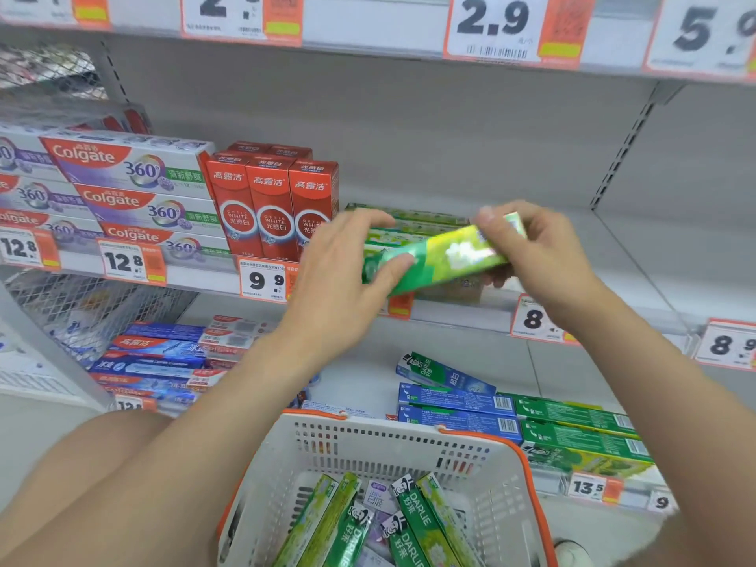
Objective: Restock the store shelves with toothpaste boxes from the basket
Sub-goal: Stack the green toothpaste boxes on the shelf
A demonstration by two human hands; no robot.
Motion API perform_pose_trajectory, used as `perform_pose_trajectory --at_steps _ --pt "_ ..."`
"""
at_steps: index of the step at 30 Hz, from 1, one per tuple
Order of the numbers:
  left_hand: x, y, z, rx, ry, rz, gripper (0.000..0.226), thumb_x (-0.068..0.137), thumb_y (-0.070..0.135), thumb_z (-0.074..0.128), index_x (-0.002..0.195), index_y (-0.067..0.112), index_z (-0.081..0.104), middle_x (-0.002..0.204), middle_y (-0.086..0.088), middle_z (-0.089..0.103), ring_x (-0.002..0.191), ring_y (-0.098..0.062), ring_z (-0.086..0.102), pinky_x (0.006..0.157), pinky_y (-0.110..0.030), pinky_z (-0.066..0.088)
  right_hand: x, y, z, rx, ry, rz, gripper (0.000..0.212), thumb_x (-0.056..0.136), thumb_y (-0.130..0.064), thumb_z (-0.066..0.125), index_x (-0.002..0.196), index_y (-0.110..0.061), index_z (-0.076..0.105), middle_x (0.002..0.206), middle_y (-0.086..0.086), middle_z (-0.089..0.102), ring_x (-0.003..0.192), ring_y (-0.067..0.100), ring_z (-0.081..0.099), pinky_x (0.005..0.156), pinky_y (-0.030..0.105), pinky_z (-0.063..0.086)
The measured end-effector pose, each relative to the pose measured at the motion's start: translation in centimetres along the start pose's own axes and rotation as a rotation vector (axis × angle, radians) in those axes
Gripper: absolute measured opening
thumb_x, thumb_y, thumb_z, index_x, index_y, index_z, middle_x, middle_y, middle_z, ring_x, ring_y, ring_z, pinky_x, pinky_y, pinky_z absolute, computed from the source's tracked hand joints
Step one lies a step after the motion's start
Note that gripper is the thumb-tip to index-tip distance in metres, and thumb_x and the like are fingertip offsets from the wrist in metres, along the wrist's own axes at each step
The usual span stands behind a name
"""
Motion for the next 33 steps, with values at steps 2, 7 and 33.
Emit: perform_pose_trajectory --at_steps 2,7,33 --pt "-0.2 -0.1 -0.1 0.088 0.142 0.065 0.024 0.098 0.026 0.065 0.118 0.016 0.057 0.118 0.0 0.052 0.105 -0.021 0.051 0.092 -0.041 0.044 0.8 0.4 -1.1 0.092 0.214 0.05 0.028 0.104 -0.037 0.064 0.092 -0.012 0.061 0.071 0.006 0.064 0.047 0.025 0.058 0.048 0.032 0.049" --pt "-0.3 -0.4 1.8 0.185 -0.021 0.046 0.02 0.093 0.021 0.062 0.111 0.016 0.057 0.115 -0.003 0.049 0.109 -0.024 0.048 0.093 -0.045 0.044 2.9 2.4 -0.6 -0.012 0.292 0.026 0.033 0.097 -0.037 0.073 0.114 -0.013 0.057 0.107 0.004 0.064 0.087 0.026 0.073 0.077 0.039 0.063" --pt "0.4 -1.3 4.1 0.326 -0.128 0.187 0.032 0.092 0.026 0.062 0.119 0.011 0.054 0.13 -0.013 0.046 0.121 -0.034 0.044 0.099 -0.05 0.044 4.8 2.4 4.2 -0.848 0.168 -0.54 0.045 0.082 -0.005 0.054 0.125 -0.012 0.063 0.118 0.016 0.058 0.108 0.038 0.053 0.096 0.042 0.044"
Point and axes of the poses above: each hand's wrist, its own x-axis towards the middle knuckle, its own z-axis out of the palm, y = z × x, the point moved 1 cm from there along x, towards the middle knuckle
